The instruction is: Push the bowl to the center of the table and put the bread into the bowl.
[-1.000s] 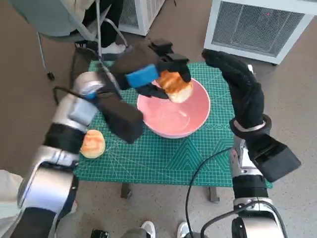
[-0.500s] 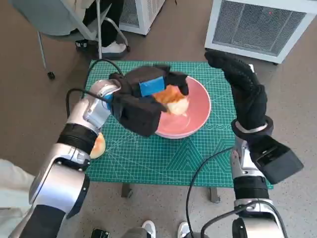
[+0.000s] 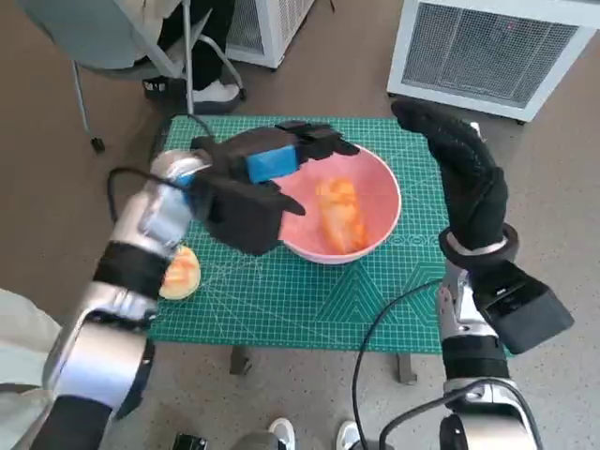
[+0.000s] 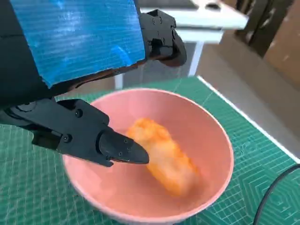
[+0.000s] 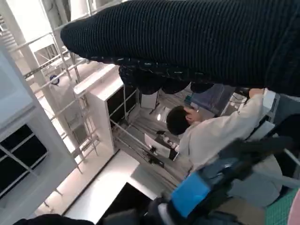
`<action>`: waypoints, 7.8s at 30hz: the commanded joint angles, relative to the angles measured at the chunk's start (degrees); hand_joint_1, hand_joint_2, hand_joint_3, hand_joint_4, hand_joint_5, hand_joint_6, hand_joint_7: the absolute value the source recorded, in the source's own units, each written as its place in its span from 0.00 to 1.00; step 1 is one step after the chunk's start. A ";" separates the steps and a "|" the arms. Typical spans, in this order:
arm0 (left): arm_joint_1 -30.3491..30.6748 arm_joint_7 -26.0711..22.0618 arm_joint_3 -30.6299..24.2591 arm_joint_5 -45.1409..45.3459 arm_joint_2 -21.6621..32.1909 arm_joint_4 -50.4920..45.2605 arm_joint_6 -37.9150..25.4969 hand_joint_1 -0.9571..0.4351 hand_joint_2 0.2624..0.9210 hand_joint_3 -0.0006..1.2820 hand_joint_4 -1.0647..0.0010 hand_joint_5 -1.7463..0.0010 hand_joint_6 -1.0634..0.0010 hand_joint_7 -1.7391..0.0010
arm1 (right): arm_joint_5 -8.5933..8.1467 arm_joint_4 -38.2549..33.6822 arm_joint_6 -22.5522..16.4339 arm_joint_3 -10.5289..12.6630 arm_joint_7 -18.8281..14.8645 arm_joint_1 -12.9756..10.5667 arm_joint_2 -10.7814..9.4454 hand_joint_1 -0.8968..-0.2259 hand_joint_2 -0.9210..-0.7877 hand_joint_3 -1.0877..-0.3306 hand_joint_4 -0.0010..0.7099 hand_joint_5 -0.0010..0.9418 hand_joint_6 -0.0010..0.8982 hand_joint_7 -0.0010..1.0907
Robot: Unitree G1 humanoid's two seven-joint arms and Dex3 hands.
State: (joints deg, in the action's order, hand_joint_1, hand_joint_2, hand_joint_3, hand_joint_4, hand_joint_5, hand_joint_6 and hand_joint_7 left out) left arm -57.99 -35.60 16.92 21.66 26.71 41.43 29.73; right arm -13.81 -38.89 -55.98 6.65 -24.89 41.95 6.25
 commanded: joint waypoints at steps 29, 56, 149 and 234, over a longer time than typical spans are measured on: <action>45.33 -1.82 -26.62 -12.51 25.84 -33.76 -6.05 0.61 0.91 0.00 0.85 0.99 0.70 0.98 | -0.98 0.20 2.05 -1.10 -1.18 -0.54 -1.36 0.51 0.00 0.38 0.42 0.08 0.00 0.66; 43.73 7.69 -14.55 -0.87 18.84 -24.50 -7.51 0.60 0.92 0.00 0.79 0.99 0.68 0.99 | -1.00 -0.06 2.42 -1.38 -2.34 -0.23 0.03 0.52 0.00 0.36 0.41 0.10 0.00 0.67; -1.71 8.24 3.70 4.23 -7.64 0.44 -13.99 0.52 0.95 0.06 0.93 0.99 0.99 0.69 | -1.78 1.43 2.25 0.49 -3.05 -1.80 1.07 0.49 0.00 0.40 0.34 0.20 0.00 0.60; 22.76 23.69 -19.72 -27.33 -20.16 -24.76 7.46 0.45 1.00 0.27 0.68 0.99 0.84 0.74 | 5.50 9.03 9.20 -1.10 9.46 3.56 -0.41 0.49 0.00 0.44 0.44 0.14 0.03 0.70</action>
State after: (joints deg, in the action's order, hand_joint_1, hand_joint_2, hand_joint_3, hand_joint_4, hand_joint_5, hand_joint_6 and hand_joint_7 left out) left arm -35.47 -11.52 -2.74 -4.96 6.47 17.22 37.32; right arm -8.73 -29.85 -47.26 5.72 -15.74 45.97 5.72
